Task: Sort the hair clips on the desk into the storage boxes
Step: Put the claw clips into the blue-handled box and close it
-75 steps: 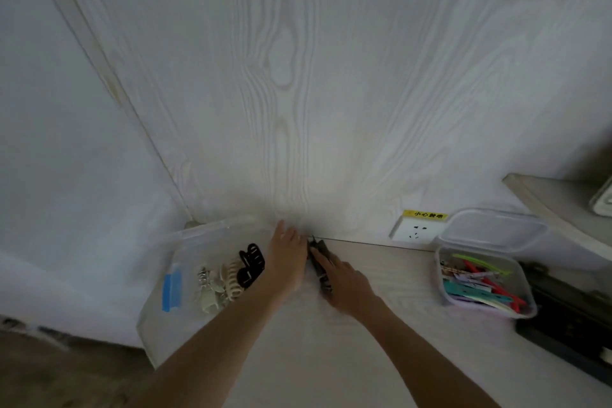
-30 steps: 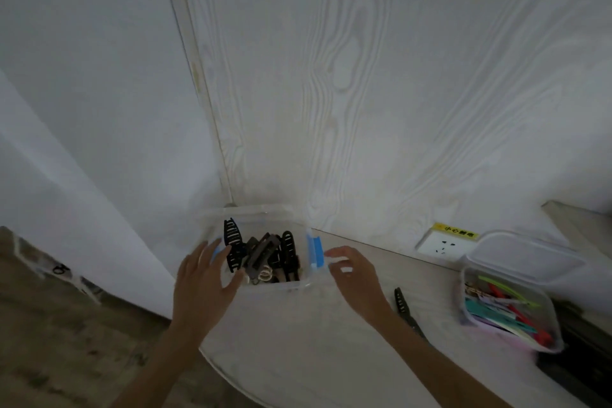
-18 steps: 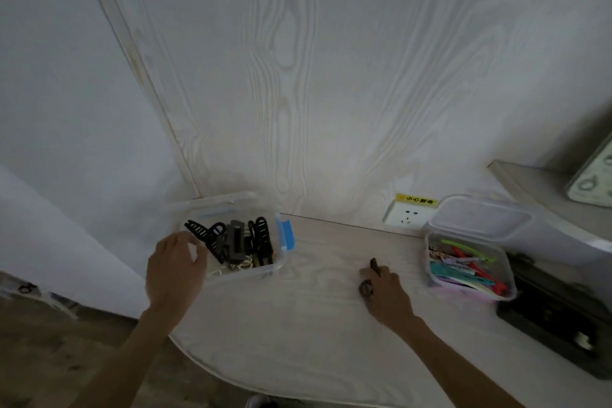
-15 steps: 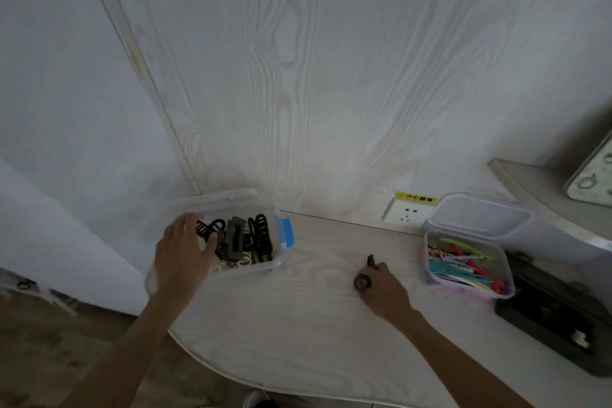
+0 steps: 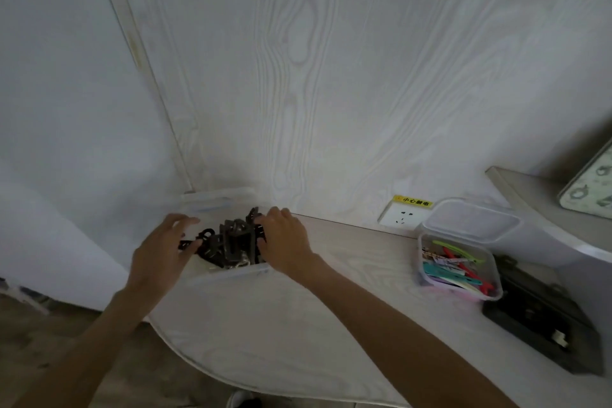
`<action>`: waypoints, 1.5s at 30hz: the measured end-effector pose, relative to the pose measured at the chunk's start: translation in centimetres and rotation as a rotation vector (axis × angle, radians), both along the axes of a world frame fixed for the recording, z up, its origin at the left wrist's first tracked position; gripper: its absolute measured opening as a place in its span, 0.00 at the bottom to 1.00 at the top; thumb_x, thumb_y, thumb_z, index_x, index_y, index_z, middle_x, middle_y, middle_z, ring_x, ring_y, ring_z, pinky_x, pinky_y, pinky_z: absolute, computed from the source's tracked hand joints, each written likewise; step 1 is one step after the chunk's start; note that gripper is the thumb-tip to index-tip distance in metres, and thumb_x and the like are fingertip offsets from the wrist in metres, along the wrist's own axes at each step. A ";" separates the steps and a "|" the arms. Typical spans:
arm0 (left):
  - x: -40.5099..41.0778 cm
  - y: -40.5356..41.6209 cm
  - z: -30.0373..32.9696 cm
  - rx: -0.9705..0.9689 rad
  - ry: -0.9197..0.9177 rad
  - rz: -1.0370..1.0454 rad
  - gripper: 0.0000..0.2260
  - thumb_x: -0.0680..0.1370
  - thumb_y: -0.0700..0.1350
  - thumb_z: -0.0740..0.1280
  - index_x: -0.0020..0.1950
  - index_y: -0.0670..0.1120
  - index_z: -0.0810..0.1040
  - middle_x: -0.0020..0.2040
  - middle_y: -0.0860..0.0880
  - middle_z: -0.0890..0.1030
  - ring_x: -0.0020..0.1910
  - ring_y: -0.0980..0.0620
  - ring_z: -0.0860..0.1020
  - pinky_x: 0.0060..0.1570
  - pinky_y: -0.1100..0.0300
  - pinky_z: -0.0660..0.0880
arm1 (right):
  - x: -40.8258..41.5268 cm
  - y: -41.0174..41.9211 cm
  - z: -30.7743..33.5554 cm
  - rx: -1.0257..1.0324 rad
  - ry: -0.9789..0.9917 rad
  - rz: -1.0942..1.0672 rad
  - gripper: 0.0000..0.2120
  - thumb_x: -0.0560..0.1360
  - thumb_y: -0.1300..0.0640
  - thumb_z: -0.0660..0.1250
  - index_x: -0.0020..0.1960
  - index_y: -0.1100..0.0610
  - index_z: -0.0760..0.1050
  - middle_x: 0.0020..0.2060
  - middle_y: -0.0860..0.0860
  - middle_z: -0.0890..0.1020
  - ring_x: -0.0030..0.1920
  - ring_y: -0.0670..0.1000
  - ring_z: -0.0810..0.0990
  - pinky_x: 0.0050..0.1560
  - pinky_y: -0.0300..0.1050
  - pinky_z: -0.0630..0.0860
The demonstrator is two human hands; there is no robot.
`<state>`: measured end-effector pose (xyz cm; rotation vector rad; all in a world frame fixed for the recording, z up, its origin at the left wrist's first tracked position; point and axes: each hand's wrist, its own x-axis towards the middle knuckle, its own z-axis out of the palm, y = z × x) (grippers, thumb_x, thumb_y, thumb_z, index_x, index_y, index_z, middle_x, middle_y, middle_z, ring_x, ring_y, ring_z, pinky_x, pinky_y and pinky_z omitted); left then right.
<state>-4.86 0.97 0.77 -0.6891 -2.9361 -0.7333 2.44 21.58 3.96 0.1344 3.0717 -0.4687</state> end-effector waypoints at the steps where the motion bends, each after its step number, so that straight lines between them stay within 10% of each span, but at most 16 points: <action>1: -0.4 -0.1 -0.1 0.055 -0.004 0.014 0.16 0.73 0.43 0.72 0.59 0.46 0.76 0.59 0.47 0.74 0.51 0.45 0.79 0.45 0.51 0.78 | -0.2 0.2 -0.8 0.129 -0.034 0.030 0.19 0.75 0.57 0.61 0.66 0.57 0.69 0.65 0.57 0.69 0.65 0.59 0.67 0.60 0.52 0.67; 7: 0.0 0.9 -0.8 0.342 -0.034 0.476 0.16 0.69 0.52 0.74 0.51 0.45 0.78 0.52 0.43 0.78 0.51 0.42 0.76 0.46 0.47 0.75 | -0.7 1.4 -2.6 0.211 -0.127 0.094 0.21 0.76 0.55 0.61 0.69 0.56 0.66 0.75 0.54 0.55 0.75 0.58 0.52 0.73 0.56 0.53; 15: -1.5 1.9 -0.6 0.142 0.151 0.290 0.09 0.73 0.49 0.71 0.50 0.47 0.84 0.43 0.42 0.84 0.46 0.42 0.80 0.38 0.53 0.74 | -0.7 1.4 -3.1 0.248 -0.176 0.241 0.28 0.80 0.51 0.54 0.76 0.51 0.47 0.76 0.51 0.52 0.76 0.56 0.48 0.74 0.58 0.48; 21: -3.4 1.9 -0.8 -0.026 0.141 0.168 0.06 0.75 0.47 0.69 0.43 0.47 0.84 0.43 0.50 0.82 0.48 0.46 0.76 0.31 0.61 0.68 | -2.4 0.7 -1.6 0.192 -0.201 0.244 0.24 0.77 0.58 0.57 0.72 0.53 0.60 0.73 0.54 0.63 0.74 0.57 0.56 0.73 0.57 0.53; 27: -2.4 0.6 0.9 0.123 0.379 0.132 0.08 0.73 0.49 0.66 0.41 0.47 0.83 0.42 0.50 0.82 0.39 0.48 0.78 0.35 0.59 0.70 | -6.6 0.0 0.8 -0.059 0.212 0.033 0.16 0.75 0.63 0.59 0.63 0.57 0.69 0.58 0.54 0.76 0.55 0.54 0.75 0.51 0.48 0.75; 32: -4.6 0.3 3.8 -0.026 0.304 -0.025 0.22 0.69 0.42 0.73 0.62 0.44 0.74 0.56 0.46 0.78 0.53 0.46 0.76 0.47 0.54 0.75 | -10.2 -1.4 1.0 0.140 0.063 0.111 0.30 0.73 0.61 0.64 0.73 0.57 0.57 0.69 0.55 0.65 0.68 0.56 0.64 0.64 0.50 0.67; 36: -6.2 -0.1 2.8 -0.187 0.107 -0.036 0.31 0.71 0.42 0.72 0.71 0.44 0.65 0.68 0.46 0.71 0.67 0.46 0.69 0.59 0.52 0.72 | -11.3 -0.9 1.4 0.149 0.152 0.094 0.20 0.71 0.68 0.63 0.62 0.59 0.70 0.60 0.56 0.73 0.62 0.57 0.69 0.59 0.47 0.67; 45: -7.1 -0.3 4.0 -0.114 0.168 0.016 0.14 0.73 0.34 0.67 0.56 0.47 0.80 0.48 0.48 0.83 0.42 0.47 0.80 0.44 0.55 0.77 | -9.9 1.9 2.8 0.012 0.247 0.091 0.13 0.77 0.63 0.58 0.57 0.54 0.76 0.52 0.50 0.82 0.51 0.52 0.80 0.45 0.46 0.75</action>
